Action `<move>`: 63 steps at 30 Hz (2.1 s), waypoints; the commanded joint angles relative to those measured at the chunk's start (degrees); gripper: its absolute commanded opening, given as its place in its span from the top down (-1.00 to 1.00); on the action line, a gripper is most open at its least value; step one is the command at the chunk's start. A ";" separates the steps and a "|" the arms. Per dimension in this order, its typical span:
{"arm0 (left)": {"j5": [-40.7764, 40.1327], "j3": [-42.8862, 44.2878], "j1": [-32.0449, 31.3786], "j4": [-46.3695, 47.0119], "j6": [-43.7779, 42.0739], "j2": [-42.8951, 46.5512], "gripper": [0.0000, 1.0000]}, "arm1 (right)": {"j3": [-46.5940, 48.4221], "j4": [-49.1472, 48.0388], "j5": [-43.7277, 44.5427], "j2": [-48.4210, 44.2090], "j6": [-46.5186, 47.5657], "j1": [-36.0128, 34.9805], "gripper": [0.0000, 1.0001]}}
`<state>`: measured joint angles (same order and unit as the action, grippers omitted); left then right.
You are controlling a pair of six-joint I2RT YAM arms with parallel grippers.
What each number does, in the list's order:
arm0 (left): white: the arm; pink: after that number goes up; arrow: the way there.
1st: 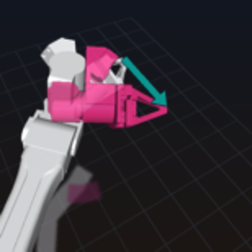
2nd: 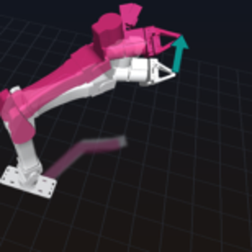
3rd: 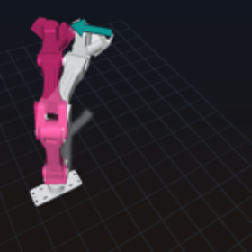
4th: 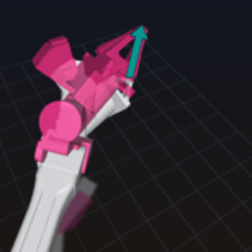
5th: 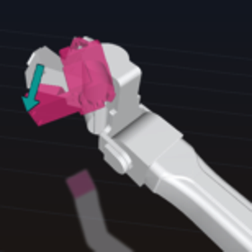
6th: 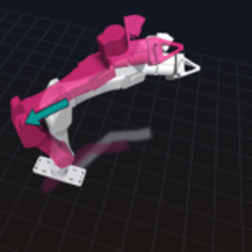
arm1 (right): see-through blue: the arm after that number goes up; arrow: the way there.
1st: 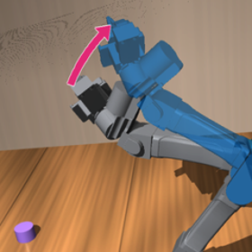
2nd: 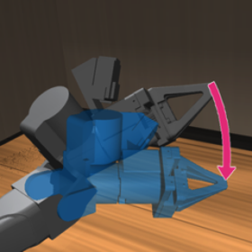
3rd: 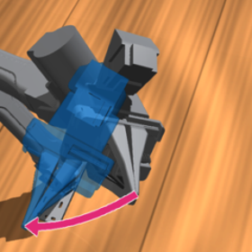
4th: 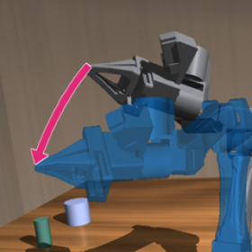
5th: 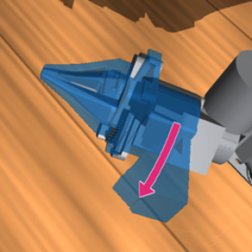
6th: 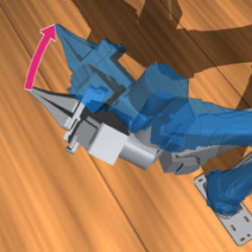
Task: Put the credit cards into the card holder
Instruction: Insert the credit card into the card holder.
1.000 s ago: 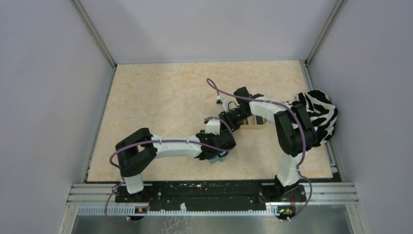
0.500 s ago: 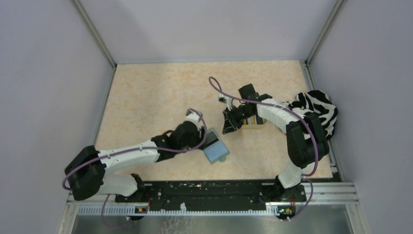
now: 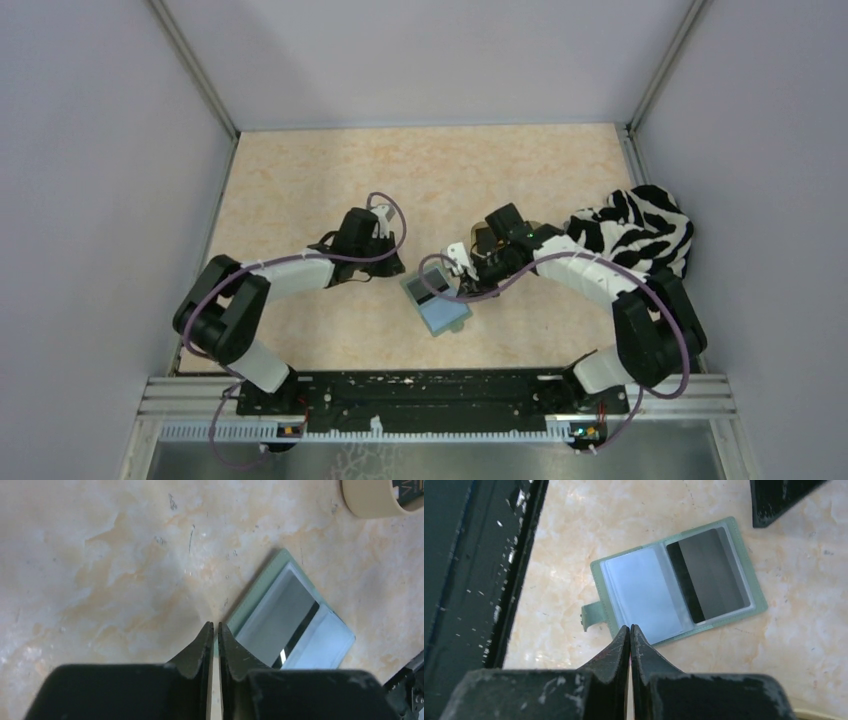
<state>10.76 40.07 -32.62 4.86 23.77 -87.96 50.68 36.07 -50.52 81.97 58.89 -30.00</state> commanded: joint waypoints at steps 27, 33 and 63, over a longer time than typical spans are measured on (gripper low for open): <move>14.56 -10.52 -0.87 8.46 5.92 -4.49 0.90 | 5.80 -2.72 26.74 11.92 17.78 -15.35 1.00; 14.13 -11.16 -0.87 8.40 6.44 -3.39 0.90 | 4.11 1.59 22.24 6.76 23.56 -15.35 1.00; 15.42 -14.28 -2.58 12.28 9.32 -2.62 0.91 | 3.46 -8.78 37.12 12.69 16.60 -20.01 1.00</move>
<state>26.46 27.86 -34.11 20.03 33.45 -89.76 54.81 34.15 -17.15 94.56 78.00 -49.74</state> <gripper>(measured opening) 0.050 0.003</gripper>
